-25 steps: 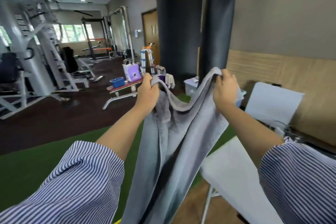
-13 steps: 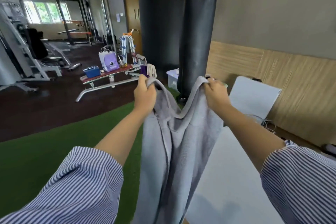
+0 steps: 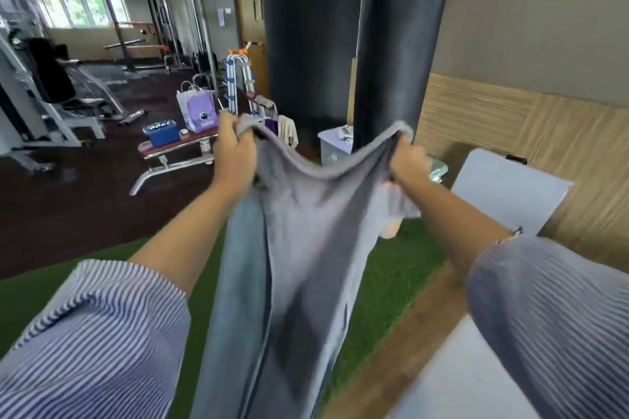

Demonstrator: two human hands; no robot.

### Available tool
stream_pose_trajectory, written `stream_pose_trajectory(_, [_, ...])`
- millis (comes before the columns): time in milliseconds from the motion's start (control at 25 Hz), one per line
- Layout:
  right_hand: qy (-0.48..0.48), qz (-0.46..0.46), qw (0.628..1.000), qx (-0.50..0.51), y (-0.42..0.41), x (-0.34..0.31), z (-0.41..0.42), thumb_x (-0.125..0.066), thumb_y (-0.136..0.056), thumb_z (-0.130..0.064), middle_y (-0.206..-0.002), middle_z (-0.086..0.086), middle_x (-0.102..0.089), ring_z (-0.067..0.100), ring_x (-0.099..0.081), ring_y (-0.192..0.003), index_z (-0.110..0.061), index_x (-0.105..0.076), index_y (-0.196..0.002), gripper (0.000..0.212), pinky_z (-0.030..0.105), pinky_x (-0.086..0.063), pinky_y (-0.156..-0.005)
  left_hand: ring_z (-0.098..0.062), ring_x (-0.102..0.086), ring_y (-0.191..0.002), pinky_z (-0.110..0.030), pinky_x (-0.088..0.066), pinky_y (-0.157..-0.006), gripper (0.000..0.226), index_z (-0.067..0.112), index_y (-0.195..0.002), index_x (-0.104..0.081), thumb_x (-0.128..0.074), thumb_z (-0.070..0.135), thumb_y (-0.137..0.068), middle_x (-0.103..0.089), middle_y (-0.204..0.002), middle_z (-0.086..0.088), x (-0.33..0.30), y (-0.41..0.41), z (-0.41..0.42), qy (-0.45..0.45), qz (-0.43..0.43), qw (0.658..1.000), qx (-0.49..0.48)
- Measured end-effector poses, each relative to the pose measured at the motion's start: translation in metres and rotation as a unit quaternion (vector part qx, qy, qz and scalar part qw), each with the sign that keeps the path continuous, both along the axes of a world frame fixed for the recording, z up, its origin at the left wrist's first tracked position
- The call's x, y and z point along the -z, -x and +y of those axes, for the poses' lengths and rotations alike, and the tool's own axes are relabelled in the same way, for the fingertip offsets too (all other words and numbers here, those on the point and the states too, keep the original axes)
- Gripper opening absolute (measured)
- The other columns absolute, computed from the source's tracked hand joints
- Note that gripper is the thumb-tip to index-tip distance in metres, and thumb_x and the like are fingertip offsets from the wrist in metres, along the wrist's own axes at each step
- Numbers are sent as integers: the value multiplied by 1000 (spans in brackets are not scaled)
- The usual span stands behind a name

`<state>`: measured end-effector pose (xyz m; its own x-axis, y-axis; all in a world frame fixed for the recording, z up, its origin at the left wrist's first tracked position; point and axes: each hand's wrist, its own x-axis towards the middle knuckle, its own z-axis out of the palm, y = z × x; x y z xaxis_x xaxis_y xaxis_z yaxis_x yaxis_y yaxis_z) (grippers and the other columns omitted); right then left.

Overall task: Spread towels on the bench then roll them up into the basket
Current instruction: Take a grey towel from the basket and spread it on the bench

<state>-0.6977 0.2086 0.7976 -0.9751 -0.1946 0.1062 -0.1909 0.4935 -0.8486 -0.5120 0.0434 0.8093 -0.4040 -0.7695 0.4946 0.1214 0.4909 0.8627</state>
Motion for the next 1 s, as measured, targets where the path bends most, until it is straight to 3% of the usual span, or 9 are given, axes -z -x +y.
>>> stream_pose_trajectory(160, [132,100,986,36,41,-98,-20,-29,-96,-51,-115,21,-59,34,-54,-105,3,-58,-113,64,23,-40,-82,-6,-43,-71,-21,-39,-71,26,27,-77,-33,-40,9,-93,-41,-76,9,-76,18,-65,16,111,991,-67])
stream_pose_trajectory(240, [80,161,983,-18,45,-98,-25,-37,-94,-50,-95,21,-63,31,-53,-80,6,-61,-97,61,6,-34,-56,-4,-41,-70,-17,-38,-68,27,27,-76,-32,-39,9,-95,-39,-76,9,-71,22,-72,17,94,993,-71])
stream_pose_trajectory(320, [-1,222,972,-73,53,-78,-29,-48,-91,-47,-62,15,-49,28,-41,-62,3,-57,-74,54,10,-33,-48,-3,-38,-67,-10,-34,-59,31,26,-74,-30,-39,4,-95,-37,-75,9,-52,28,-74,3,61,995,-85])
stream_pose_trajectory(400, [-64,252,957,-127,58,-60,-31,-56,-84,-46,-55,4,-34,19,-35,-56,-9,-41,-57,48,17,-29,-44,-9,-37,-68,-11,-32,-55,33,26,-73,-30,-38,3,-95,-36,-74,8,-34,32,-79,-18,38,995,-93])
stream_pose_trajectory(520, [-175,292,911,-234,61,-40,-20,-49,-70,-46,-72,-1,-40,13,-40,-64,-16,-46,-64,31,18,-29,-56,-5,-33,-64,-18,-29,-52,33,26,-72,-28,-37,6,-97,-35,-74,6,-23,44,-82,-33,1,995,-97])
stream_pose_trajectory(640, [-258,344,867,-251,83,-36,-10,-48,-75,-26,-88,13,-45,29,-46,-81,-2,-57,-84,26,28,-35,-71,-2,-33,-62,-16,-30,-55,31,27,-73,-29,-36,7,-97,-34,-73,7,-30,67,-84,-25,32,997,-62])
stream_pose_trajectory(800, [-195,388,897,-84,134,-79,-11,-33,-68,-24,-93,31,-56,40,-52,-89,5,-59,-91,45,30,-31,-70,-4,-41,-73,-15,-37,-71,20,26,-79,-33,-38,9,-88,-41,-80,8,-57,92,-116,-9,138,987,-88])
stream_pose_trajectory(920, [-160,365,917,2,163,-115,-5,-47,-80,-12,-96,29,-60,40,-53,-93,1,-61,-97,25,37,-41,-77,-19,-52,-89,-25,-44,-89,11,13,-96,-45,-39,10,-87,-54,-95,-10,-76,100,-139,-15,205,972,-111])
stream_pose_trajectory(1000, [-159,355,921,-4,166,-108,-4,-51,-80,-7,-91,26,-62,39,-56,-89,-1,-63,-95,21,36,-44,-75,-14,-46,-83,-24,-43,-84,11,21,-89,-40,-39,10,-87,-48,-85,4,-68,100,-142,0,178,976,-124])
